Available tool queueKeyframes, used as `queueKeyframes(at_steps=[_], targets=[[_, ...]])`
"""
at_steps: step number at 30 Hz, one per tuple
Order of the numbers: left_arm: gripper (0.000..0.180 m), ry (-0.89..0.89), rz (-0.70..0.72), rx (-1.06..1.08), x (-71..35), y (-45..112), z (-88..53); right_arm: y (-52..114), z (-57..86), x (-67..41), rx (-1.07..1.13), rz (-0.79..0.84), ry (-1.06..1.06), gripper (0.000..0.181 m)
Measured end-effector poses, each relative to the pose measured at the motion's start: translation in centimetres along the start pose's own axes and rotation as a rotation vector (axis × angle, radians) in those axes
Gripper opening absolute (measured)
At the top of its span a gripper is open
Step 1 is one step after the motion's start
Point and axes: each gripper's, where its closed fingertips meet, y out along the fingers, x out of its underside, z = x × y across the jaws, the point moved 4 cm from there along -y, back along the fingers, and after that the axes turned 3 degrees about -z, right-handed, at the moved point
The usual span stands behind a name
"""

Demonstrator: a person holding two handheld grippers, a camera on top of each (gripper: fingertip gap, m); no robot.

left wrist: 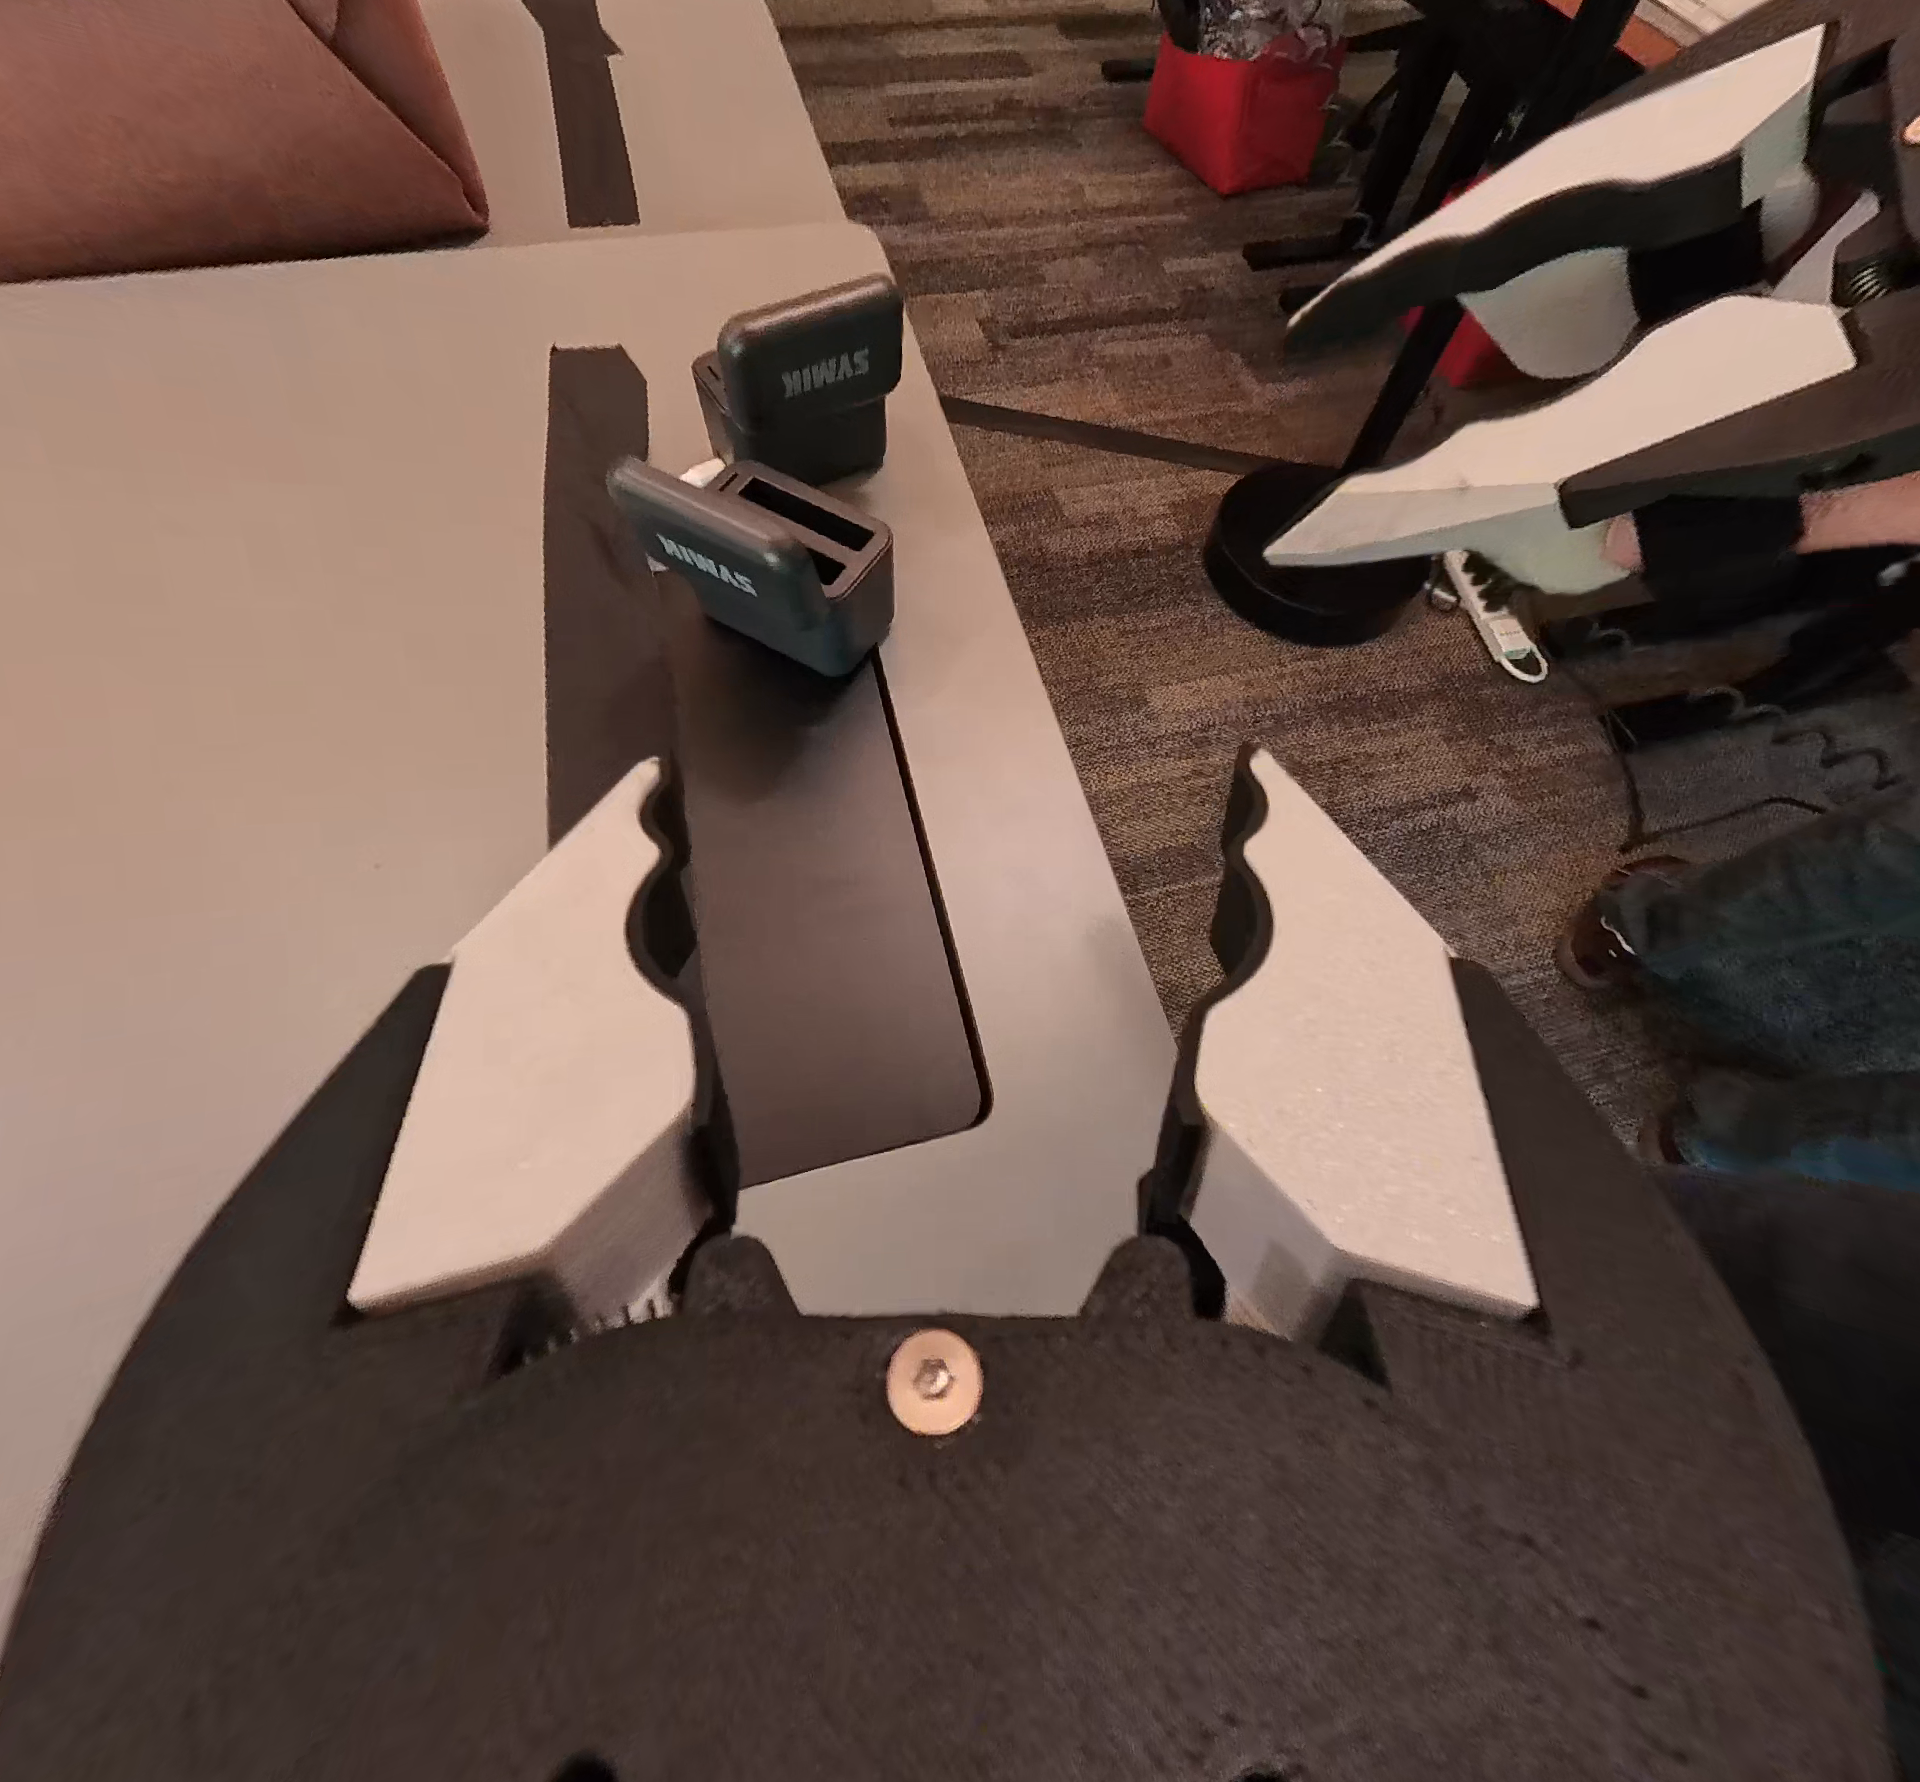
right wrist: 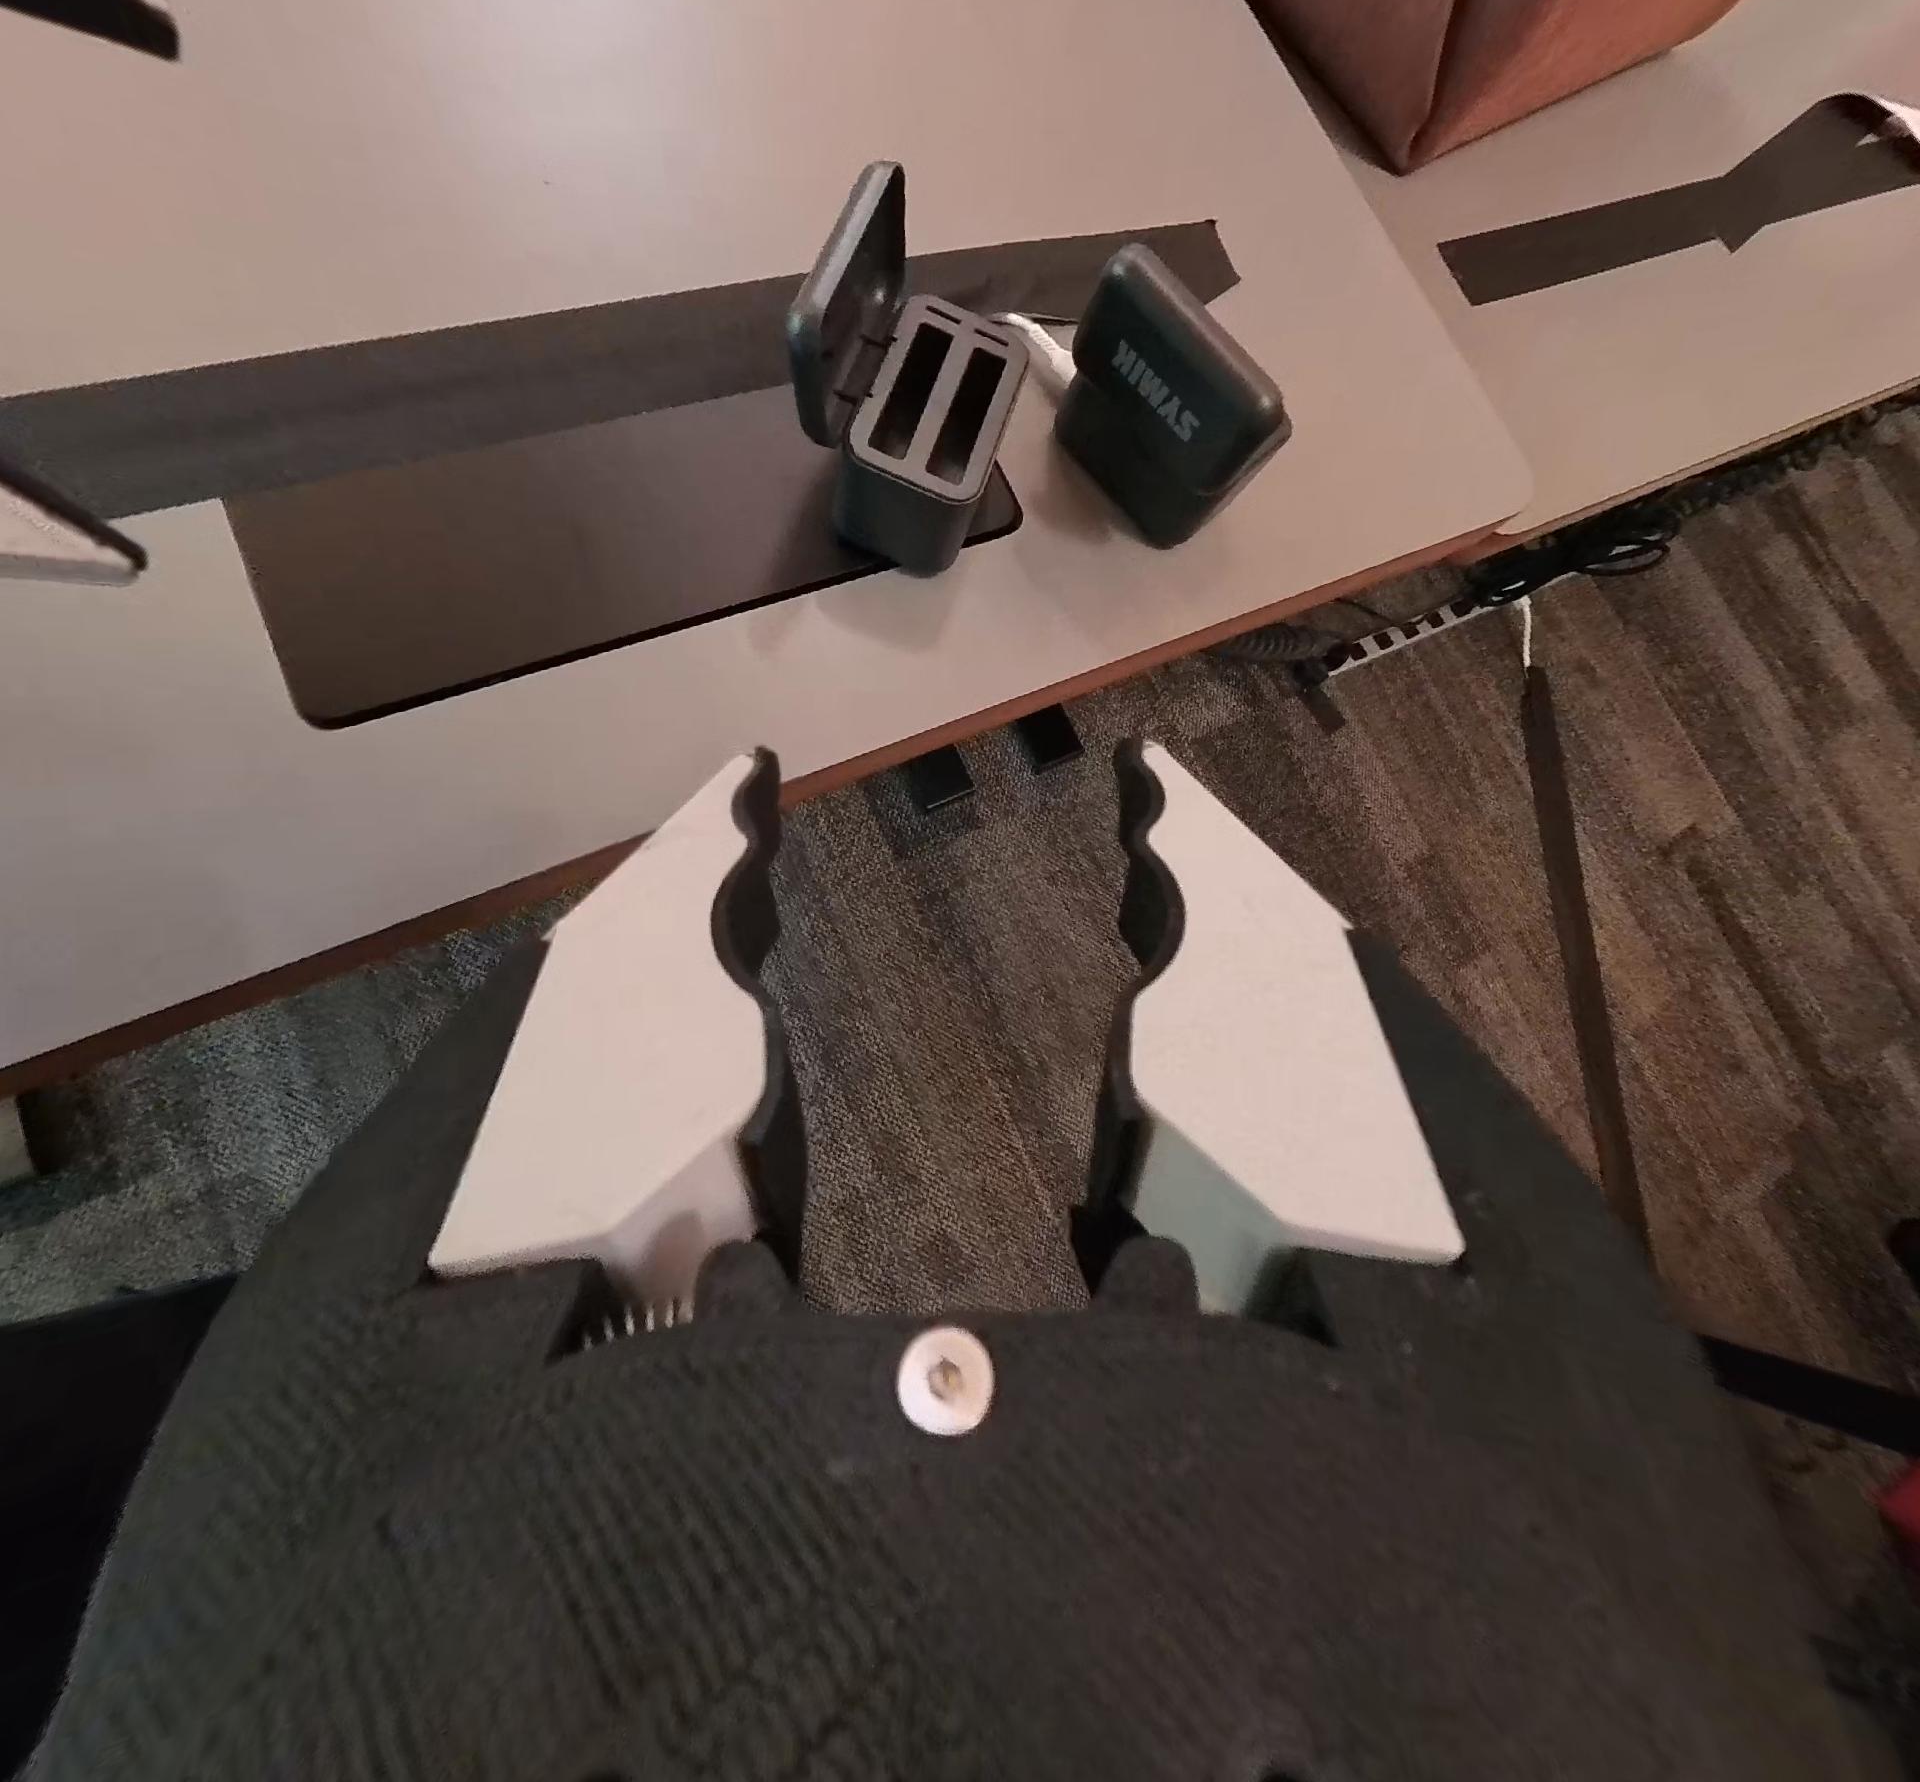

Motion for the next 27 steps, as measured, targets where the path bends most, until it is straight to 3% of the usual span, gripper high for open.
queueKeyframes(at_steps=[27], targets=[[0.109, -0.231, -0.039, -0.296, -0.6, 5.8, 5.1, 4.5, 10.8, -0.7, -0.201, 0.064, -0.257, 0.065]])
